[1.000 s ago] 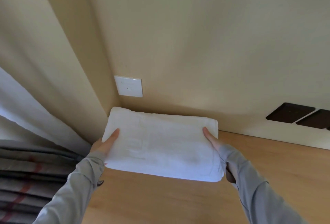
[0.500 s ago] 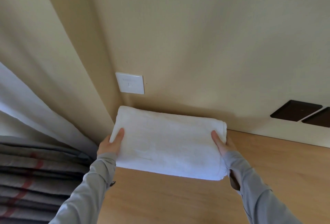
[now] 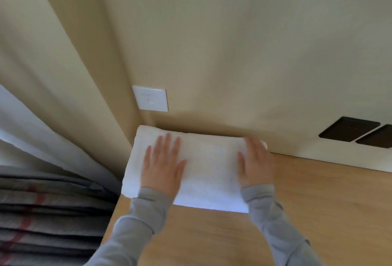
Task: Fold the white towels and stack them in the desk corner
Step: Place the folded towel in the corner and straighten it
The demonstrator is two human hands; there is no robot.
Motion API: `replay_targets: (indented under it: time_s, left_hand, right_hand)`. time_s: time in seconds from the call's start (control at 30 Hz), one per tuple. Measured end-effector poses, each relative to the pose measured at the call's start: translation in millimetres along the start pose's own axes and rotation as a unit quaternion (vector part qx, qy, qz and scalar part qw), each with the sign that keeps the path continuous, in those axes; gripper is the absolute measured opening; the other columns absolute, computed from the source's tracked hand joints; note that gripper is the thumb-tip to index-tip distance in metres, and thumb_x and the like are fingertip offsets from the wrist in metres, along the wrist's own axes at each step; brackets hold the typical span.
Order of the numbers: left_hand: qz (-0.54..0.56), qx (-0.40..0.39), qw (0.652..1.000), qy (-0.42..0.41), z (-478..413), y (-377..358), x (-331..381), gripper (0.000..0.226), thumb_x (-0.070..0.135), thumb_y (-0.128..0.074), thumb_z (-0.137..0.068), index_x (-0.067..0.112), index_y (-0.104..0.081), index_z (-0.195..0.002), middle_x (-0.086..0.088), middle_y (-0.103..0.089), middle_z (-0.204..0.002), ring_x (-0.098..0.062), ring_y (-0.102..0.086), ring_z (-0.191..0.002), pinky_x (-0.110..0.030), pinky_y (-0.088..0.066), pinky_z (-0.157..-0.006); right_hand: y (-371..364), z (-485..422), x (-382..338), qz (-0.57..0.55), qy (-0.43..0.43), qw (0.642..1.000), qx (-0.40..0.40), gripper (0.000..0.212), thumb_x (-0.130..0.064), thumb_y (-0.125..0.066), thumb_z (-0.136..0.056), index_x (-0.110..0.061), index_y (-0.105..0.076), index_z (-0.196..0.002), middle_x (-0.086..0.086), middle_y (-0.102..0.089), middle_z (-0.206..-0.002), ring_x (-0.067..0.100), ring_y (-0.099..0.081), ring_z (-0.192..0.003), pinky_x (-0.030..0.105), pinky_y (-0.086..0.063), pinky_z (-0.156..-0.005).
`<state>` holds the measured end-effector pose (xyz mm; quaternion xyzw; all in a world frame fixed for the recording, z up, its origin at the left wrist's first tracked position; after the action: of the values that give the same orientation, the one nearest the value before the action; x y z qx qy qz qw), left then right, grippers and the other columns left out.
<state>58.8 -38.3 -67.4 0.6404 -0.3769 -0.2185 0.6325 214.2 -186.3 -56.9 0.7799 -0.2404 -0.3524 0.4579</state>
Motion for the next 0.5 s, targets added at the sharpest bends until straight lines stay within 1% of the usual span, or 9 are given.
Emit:
replay_targets:
  time_s: [0.03,0.07,0.13,0.17,0.23,0.3,0.37,0.4,0.5]
  left_hand:
    - [-0.012,-0.026,0.999,-0.035,-1.6,-6.3,12.1,0.07,0.054,0.016,-0.086,0.026,-0.002,-0.149,-0.004,-0.003,-0.159,-0.027,-0.003,-0.146,-0.045,-0.003,-0.117]
    - [-0.019,-0.046,0.998,-0.05,-4.9,-13.2,19.6,0.066,0.053,0.018,-0.085,0.029,0.01,-0.146,-0.001,0.008,-0.158,-0.024,0.009,-0.145,-0.043,0.009,-0.115]
    - [-0.041,-0.059,0.996,-0.06,-13.7,-25.6,22.1,0.06,0.05,0.02,-0.083,0.031,0.024,-0.139,0.001,0.019,-0.156,-0.021,0.017,-0.144,-0.042,0.016,-0.113]
    - [-0.053,-0.064,0.994,-0.064,-17.7,-30.2,19.8,0.058,0.05,0.02,-0.082,0.032,0.028,-0.137,0.003,0.021,-0.156,-0.019,0.018,-0.144,-0.042,0.015,-0.113]
    - [-0.056,-0.076,0.993,-0.073,-22.0,-36.5,13.2,0.056,0.052,0.017,-0.083,0.034,0.031,-0.135,0.006,0.024,-0.155,-0.015,0.018,-0.143,-0.041,0.014,-0.114]
    - [-0.062,-0.089,0.991,-0.079,-21.8,-42.5,8.9,0.057,0.052,0.02,-0.082,0.035,0.031,-0.135,0.007,0.025,-0.154,-0.015,0.018,-0.143,-0.04,0.016,-0.113]
    - [-0.063,-0.094,0.991,-0.074,-24.0,-47.7,8.0,0.058,0.051,0.022,-0.08,0.034,0.031,-0.135,0.007,0.026,-0.153,-0.014,0.019,-0.143,-0.039,0.018,-0.112]
    - [-0.064,-0.094,0.991,-0.075,-26.5,-49.1,7.9,0.058,0.051,0.021,-0.081,0.034,0.031,-0.135,0.007,0.026,-0.152,-0.014,0.02,-0.143,-0.039,0.018,-0.112]
    - [-0.053,-0.103,0.99,-0.083,-29.7,-45.3,5.6,0.057,0.053,0.017,-0.083,0.035,0.032,-0.135,0.009,0.028,-0.152,-0.013,0.021,-0.143,-0.039,0.015,-0.114]
  right_hand:
    - [-6.2,8.6,-16.4,0.014,0.072,0.997,-0.008,0.051,-0.03,-0.032,-0.09,-0.004,-0.056,-0.127,0.016,-0.056,-0.131,0.035,-0.052,-0.122,0.053,-0.04,-0.1]
    - [-13.5,14.3,-29.5,0.018,0.105,0.992,-0.067,0.05,-0.03,-0.032,-0.094,-0.008,-0.048,-0.135,0.01,-0.046,-0.142,0.03,-0.041,-0.133,0.053,-0.029,-0.108]
    - [-30.6,17.2,-36.6,0.04,0.113,0.976,-0.182,0.053,-0.035,-0.024,-0.1,-0.018,-0.016,-0.149,-0.001,-0.01,-0.158,0.02,-0.005,-0.146,0.045,0.004,-0.115]
    - [-38.7,15.6,-31.2,0.056,0.108,0.971,-0.206,0.055,-0.038,-0.02,-0.1,-0.021,-0.003,-0.15,-0.004,0.003,-0.158,0.016,0.007,-0.145,0.042,0.013,-0.114]
    - [-49.5,14.1,-19.9,0.075,0.106,0.967,-0.218,0.058,-0.043,-0.017,-0.099,-0.021,0.004,-0.148,-0.005,0.008,-0.157,0.014,0.011,-0.145,0.039,0.017,-0.112]
    - [-53.8,15.6,-18.9,0.095,0.112,0.966,-0.214,0.059,-0.044,-0.015,-0.097,-0.018,-0.005,-0.149,-0.002,-0.003,-0.158,0.017,0.001,-0.146,0.042,0.011,-0.113]
    - [-57.2,16.0,-23.4,0.105,0.1,0.965,-0.217,0.062,-0.044,-0.011,-0.093,-0.015,-0.021,-0.147,0.002,-0.02,-0.155,0.02,-0.016,-0.144,0.046,-0.001,-0.113]
    - [-58.9,14.5,-24.5,0.103,0.1,0.966,-0.216,0.065,-0.045,-0.009,-0.091,-0.014,-0.023,-0.147,0.002,-0.021,-0.155,0.02,-0.018,-0.143,0.046,-0.002,-0.113]
    - [-59.7,9.4,-20.1,0.098,0.115,0.962,-0.226,0.07,-0.05,0.004,-0.087,-0.019,-0.006,-0.149,-0.003,-0.004,-0.158,0.015,-0.002,-0.145,0.04,0.014,-0.112]
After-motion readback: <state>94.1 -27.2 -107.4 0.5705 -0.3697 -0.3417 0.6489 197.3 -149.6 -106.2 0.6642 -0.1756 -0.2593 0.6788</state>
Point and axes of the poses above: each hand's wrist, its own z-axis away from the middle knuckle, its own y-axis out of the back of the hand, x = y × z, the point moved 1 cm from there along -z, towards the middle knuckle
